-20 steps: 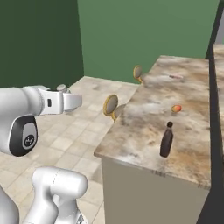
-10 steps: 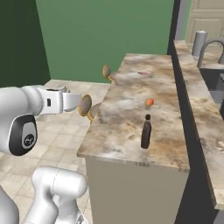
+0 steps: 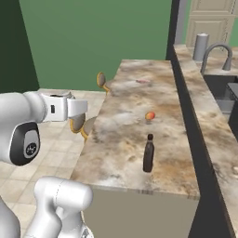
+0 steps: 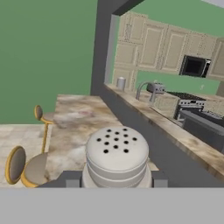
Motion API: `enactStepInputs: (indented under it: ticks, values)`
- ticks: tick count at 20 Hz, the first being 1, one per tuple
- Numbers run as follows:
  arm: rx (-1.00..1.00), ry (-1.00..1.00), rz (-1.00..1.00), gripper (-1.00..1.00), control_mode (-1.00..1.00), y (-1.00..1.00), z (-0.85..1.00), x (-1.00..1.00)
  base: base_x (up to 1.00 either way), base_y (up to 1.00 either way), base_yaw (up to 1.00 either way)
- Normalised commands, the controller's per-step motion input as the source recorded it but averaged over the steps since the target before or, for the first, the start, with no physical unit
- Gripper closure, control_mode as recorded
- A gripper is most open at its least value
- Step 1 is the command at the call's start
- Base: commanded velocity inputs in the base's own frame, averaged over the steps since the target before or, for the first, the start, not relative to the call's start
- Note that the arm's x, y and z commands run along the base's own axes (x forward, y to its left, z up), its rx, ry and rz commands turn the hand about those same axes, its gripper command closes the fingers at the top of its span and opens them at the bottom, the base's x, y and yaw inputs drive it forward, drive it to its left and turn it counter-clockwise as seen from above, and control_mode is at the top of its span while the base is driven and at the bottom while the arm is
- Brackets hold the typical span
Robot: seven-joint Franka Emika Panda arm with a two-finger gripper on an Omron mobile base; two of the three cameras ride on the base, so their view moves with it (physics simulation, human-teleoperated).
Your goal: Move the syrup bottle and shaker from the cabinet to the dining counter.
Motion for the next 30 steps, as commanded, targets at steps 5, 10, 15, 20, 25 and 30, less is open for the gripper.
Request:
enactStepInputs:
  ticks: [5,10,15,20,25,30]
  values:
    - [0.00,0.00,0.00,1.00,1.00,0.00,0.00,0.00,0.15,0.13,-0.02]
    - [0.00,0.00,0.00,1.00,1.00,0.00,0.00,0.00,0.01,0.00,0.00]
    - [0.00,0.00,0.00,1.00,1.00,0.00,0.00,0.00,0.00,0.00,0.00]
    - [0.00,0.00,0.00,1.00,1.00,0.00,0.00,0.00,0.00,0.00,0.00]
    - [0.00,0.04,0.04,1.00,-1.00,0.00,-0.43,0.21,0.00,0.00,0.00]
    - [0.00,0.26,0.20,1.00,-1.00,0.00,-0.77,0.60,0.00,0.00,0.00]
